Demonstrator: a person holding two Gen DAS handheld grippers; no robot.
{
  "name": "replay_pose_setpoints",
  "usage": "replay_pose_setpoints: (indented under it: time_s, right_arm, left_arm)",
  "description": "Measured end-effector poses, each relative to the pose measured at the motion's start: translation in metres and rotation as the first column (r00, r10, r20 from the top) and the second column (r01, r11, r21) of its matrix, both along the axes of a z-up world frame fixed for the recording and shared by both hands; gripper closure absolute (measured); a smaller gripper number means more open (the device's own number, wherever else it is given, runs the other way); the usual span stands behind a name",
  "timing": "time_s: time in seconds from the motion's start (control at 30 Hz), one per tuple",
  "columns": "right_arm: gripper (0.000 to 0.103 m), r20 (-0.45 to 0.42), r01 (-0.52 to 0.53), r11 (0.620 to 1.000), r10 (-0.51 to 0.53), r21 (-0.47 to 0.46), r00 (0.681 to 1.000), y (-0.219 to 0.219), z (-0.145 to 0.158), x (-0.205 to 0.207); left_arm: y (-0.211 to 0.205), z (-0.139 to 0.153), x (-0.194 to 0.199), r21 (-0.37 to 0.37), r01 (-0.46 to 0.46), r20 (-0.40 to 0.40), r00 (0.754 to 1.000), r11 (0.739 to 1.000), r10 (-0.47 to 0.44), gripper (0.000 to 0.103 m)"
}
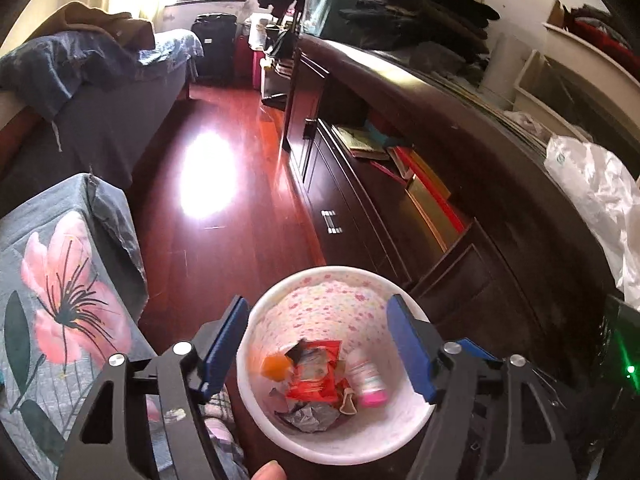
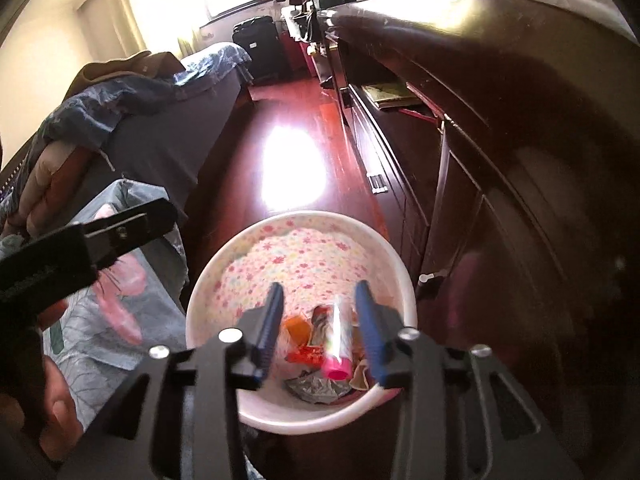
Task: Collect trash
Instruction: 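Move both open tools back over the table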
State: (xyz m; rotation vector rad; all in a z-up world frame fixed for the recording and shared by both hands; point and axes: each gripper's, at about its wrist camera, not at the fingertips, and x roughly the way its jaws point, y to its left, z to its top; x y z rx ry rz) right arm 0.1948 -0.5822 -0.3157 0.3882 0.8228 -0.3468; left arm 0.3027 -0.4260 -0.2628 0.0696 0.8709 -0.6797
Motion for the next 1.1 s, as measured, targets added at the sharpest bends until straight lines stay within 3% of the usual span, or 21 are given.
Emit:
replay_pose_setpoints:
  time_s: [0.3, 0.37, 0.43, 0.63, 0.87, 1.0, 1.1]
  right_arm:
    - [0.049, 0.000, -0.050, 0.998, 0.050, -0.029, 0.999, 0.037, 0.019, -0.011]
    - [0.042, 0.004, -0.074, 0.997, 0.074, -0.026, 0.997, 0.051, 0.027, -0.013]
    - [0.040, 0.011, -0.110, 0.994, 0.110, -0.021, 0.994, 0.069, 0.034, -0.015]
    - [0.032, 0.036, -0.246, 0.969, 0.247, -0.021, 0.968, 0.130, 0.057, -0.016]
    - [0.031, 0.042, -0.389, 0.921, 0.390, -0.033, 0.920, 0.193, 0.071, -0.007]
    - [0.031, 0.041, -0.446, 0.895, 0.447, -0.033, 0.894, 0.221, 0.072, -0.003]
    - [0.031, 0.035, -0.477, 0.878, 0.478, -0.037, 0.878, 0.240, 0.072, 0.000]
  left_arm:
    - [0.046, 0.035, -0.013, -0.033, -0.083, 0.071, 0.994, 0.996, 0.085, 0.019]
    - [0.061, 0.042, -0.019, -0.034, -0.112, 0.082, 0.990, 0.993, 0.115, 0.016]
    - [0.081, 0.049, -0.026, -0.024, -0.155, 0.099, 0.983, 0.988, 0.156, 0.008]
    - [0.154, 0.058, -0.041, 0.041, -0.315, 0.147, 0.940, 0.948, 0.306, 0.005]
    - [0.250, 0.044, -0.044, 0.100, -0.485, 0.156, 0.870, 0.869, 0.467, 0.004]
    - [0.296, 0.027, -0.045, 0.137, -0.494, 0.119, 0.869, 0.859, 0.481, 0.004]
    - [0.321, 0.017, -0.044, 0.139, -0.479, 0.086, 0.878, 0.867, 0.471, 0.004]
